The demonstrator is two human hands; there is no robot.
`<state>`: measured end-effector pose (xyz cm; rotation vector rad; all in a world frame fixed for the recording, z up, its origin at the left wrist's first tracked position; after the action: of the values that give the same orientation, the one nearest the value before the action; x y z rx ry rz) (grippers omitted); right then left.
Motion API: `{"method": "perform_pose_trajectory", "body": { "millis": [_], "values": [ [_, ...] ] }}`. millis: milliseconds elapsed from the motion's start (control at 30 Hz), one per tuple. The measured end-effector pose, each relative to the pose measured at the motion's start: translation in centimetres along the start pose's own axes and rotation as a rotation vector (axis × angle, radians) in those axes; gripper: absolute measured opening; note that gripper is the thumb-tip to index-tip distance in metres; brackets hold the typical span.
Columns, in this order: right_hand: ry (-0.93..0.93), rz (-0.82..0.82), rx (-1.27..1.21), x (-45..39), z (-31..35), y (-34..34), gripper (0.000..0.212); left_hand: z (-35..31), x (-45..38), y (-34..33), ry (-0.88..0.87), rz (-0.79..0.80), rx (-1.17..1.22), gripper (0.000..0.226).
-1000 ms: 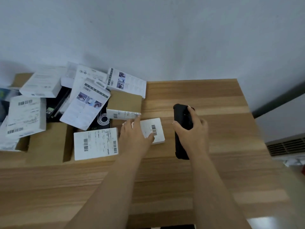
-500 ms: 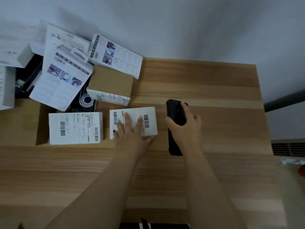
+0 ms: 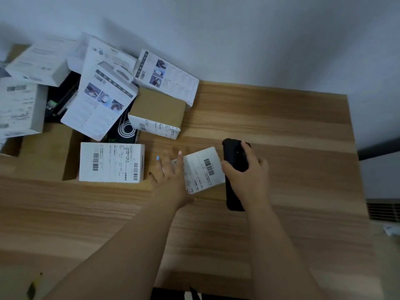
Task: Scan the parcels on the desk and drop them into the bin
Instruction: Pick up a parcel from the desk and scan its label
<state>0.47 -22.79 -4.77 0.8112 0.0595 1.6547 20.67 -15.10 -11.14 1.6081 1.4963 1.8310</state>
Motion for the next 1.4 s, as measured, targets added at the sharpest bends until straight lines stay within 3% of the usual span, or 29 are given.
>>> {"method": "perform_pose_trajectory", "body": {
  "millis": [267,467,800,933,1167,1400],
  "values": [
    [-0.016,0.024,0.045,0.4,-1.4,-0.8,0.074,-0.7,-0.4,1.1,-0.092,-0.175,0.08,0.123],
    [0.053,0.07,0.053,0.9,1.5,-0.6,0.073,-0.1,1.0,6.6,0.0,-0.347,0.008,0.126],
    [0.412,0.253,0.258,7.0,12.4,-0.9,0.072,2.6,7.6,18.7,0.122,-0.647,-0.147,0.121],
    [0.557,0.281,0.385,10.4,16.3,-0.1,0.071,3.2,11.6,22.6,0.187,-0.844,-0.257,0.119],
    [0.671,0.298,0.539,14.6,18.6,2.1,0.071,3.4,16.6,25.6,0.234,-0.907,-0.264,0.104],
    [0.729,0.299,0.614,17.2,18.6,3.1,0.072,3.9,19.5,25.6,0.294,-0.866,-0.252,0.108]
  ]
}}
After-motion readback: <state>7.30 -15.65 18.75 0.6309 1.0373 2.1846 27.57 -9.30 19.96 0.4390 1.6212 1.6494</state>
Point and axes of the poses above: each hand's wrist, its own x-axis away from the middle knuckle, its own y-axis out of the back of the hand, z = x × y, the point moved 10 cm from there along -x, towards the middle knuckle
